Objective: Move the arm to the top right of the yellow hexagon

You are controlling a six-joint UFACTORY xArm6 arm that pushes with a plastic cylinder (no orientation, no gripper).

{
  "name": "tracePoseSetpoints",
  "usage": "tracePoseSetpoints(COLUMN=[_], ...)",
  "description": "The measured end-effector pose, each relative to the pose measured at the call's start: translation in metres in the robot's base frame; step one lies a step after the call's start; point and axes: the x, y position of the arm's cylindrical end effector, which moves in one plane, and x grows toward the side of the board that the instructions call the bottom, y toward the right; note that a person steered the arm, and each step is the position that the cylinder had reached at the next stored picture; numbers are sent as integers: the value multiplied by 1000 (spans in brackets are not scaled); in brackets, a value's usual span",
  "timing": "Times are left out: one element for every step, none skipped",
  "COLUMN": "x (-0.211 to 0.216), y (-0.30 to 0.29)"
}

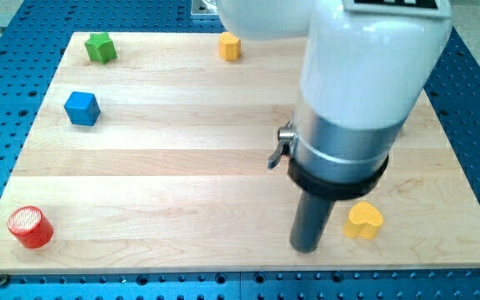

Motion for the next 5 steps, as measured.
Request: tracePoseSetpoints(x=[-28, -30, -62, -137, -183], y=[54, 83, 107, 101, 64])
